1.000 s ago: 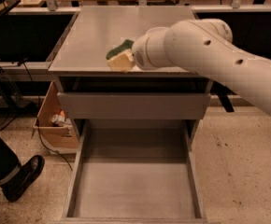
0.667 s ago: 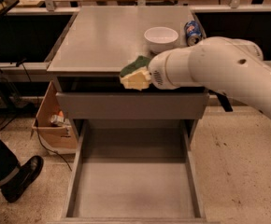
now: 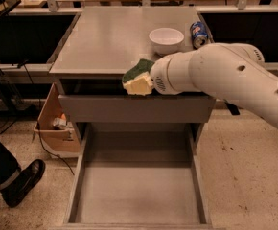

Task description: Place sponge into middle drawer

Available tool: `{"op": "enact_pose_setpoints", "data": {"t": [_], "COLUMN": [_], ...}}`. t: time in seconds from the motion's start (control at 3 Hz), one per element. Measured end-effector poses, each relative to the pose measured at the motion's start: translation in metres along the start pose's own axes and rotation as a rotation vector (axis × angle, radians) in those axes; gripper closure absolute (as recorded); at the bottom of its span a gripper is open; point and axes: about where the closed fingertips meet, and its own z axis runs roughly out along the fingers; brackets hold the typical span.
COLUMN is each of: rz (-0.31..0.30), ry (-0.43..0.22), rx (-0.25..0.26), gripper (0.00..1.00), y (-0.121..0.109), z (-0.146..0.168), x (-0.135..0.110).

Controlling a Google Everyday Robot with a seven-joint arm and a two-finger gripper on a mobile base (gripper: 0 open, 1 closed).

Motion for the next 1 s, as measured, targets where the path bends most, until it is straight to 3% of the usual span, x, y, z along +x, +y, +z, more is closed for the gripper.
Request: {"op": "enact_pose_setpoints", "data": {"t": [0.33, 1.0], "rz": [-0.061, -0.162], "ry": [0.054, 0.29], "rx": [0.086, 0.136], "gripper": [1.0, 1.0], "y": [-0.021, -0.058], "z": [-0.011, -0.011], "x": [0.043, 0.205]}}
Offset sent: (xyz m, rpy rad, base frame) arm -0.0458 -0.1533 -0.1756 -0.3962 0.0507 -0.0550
